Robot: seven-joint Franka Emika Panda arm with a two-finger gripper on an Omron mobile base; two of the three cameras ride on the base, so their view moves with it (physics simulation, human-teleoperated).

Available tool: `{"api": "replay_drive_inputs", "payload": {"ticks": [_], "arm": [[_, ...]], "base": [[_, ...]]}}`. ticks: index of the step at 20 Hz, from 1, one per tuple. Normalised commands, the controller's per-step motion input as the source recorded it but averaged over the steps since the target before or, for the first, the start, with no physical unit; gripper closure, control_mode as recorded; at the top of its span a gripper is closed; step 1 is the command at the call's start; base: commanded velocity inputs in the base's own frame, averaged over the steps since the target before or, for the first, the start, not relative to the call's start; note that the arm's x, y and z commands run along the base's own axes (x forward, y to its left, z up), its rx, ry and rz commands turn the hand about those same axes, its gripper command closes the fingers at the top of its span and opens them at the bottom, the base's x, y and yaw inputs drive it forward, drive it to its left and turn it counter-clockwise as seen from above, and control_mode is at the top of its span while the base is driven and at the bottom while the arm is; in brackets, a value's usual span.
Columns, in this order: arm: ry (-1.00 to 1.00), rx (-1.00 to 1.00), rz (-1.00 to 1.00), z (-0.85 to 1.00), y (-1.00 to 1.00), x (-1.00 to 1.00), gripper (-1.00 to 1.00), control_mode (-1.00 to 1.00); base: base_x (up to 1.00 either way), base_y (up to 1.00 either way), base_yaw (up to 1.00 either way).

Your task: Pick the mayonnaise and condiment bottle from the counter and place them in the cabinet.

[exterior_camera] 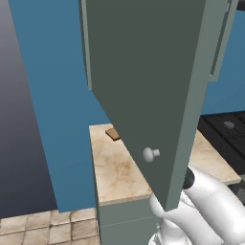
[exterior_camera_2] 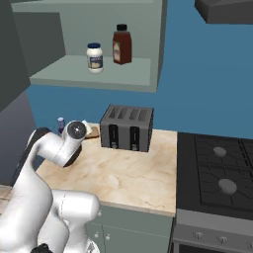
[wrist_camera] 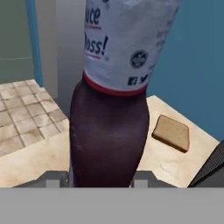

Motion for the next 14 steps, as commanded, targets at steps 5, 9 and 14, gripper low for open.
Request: {"api": "replay_drive_inputs", "payload": {"ticks": [5, 9, 14], "arm": [[0.00, 0.11, -0.16, 0.43, -0.25, -0.55, 1.00, -1.00], [0.00, 0.10, -0.13, 0.41, -0.17, -0.38, 1.00, -1.00], [0.00, 0.04, -0.15, 0.46, -0.14, -0.27, 1.00, -1.00]], "base": [[0.00, 0.00, 0.00], [0.00, 0.00, 0.00], [0.00, 0.00, 0.00]]}}
